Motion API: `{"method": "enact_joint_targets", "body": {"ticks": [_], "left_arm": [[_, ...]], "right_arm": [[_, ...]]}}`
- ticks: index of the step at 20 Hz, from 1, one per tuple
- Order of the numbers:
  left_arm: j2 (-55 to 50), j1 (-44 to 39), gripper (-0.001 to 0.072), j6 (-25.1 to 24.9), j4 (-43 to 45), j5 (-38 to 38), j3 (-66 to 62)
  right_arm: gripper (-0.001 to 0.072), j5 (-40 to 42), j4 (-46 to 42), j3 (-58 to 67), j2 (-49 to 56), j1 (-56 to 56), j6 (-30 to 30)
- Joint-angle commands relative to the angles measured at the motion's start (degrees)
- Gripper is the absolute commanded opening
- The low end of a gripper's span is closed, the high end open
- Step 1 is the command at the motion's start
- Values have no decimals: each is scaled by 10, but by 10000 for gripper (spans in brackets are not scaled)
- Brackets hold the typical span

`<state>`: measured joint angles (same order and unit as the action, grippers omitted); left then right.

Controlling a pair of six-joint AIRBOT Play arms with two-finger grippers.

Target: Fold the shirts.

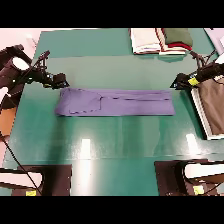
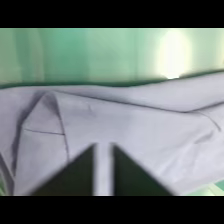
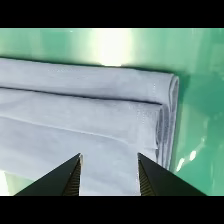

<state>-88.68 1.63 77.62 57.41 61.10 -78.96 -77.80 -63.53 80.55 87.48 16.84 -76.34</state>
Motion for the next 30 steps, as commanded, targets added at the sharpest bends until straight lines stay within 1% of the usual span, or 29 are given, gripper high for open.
{"method": "enact_joint_targets", "body": {"ticks": [1, 2, 3, 5, 7, 11, 12, 13, 14, 15, 16, 17, 18, 20, 21, 23, 25, 30], "left_arm": [[-2, 0, 28, -2, -18, 42, -15], [-2, 0, 28, -2, -22, 45, -15], [-2, 0, 27, -1, -27, 45, -15], [-2, -1, 27, -1, -48, 45, -15], [-2, -16, 27, -1, -51, 37, -15], [-2, -80, 27, -1, -51, 2, -15], [-3, -97, 27, 0, -51, -8, -15], [-2, -112, 27, 2, -51, -16, -15], [-3, -126, 27, 5, -51, -24, -15], [-4, -141, 27, 7, -51, -35, -15], [-6, -156, 27, 21, -50, -49, -15], [-10, -171, 27, 33, -50, -64, -15], [-15, -186, 26, 36, -50, -81, -15], [-30, -222, 25, 45, -51, -122, -19], [-43, -238, 26, 44, -50, -127, -30], [-75, -265, 26, 44, -40, -124, -63], [-115, -286, 25, 44, -35, -120, -102], [-203, -307, 26, 44, -33, -80, -159]], "right_arm": [[415, -39, 25, -10, 3, 43, 36], [512, -40, 26, -30, 3, 60, 36], [558, -39, 26, -53, 3, 76, 36], [557, -27, 26, -108, 4, 99, 38], [550, -10, 43, -154, 13, 107, 67], [540, 33, 138, -200, 46, 103, 99], [469, 35, 149, -196, 55, 97, 103], [429, 36, 149, -189, 61, 91, 104], [422, 39, 149, -181, 64, 84, 104], [308, 46, 149, -173, 63, 75, 105], [179, 49, 149, -165, 62, 69, 112], [91, 48, 149, -155, 59, 62, 118], [20, 46, 149, -144, 54, 56, 120], [18, 31, 149, -111, 39, 43, 120], [18, 20, 149, -89, 29, 36, 120], [17, 1, 150, -38, 6, 19, 111], [17, -10, 159, 14, -16, -6, 90], [17, -42, 160, 145, -37, -73, 23]]}}
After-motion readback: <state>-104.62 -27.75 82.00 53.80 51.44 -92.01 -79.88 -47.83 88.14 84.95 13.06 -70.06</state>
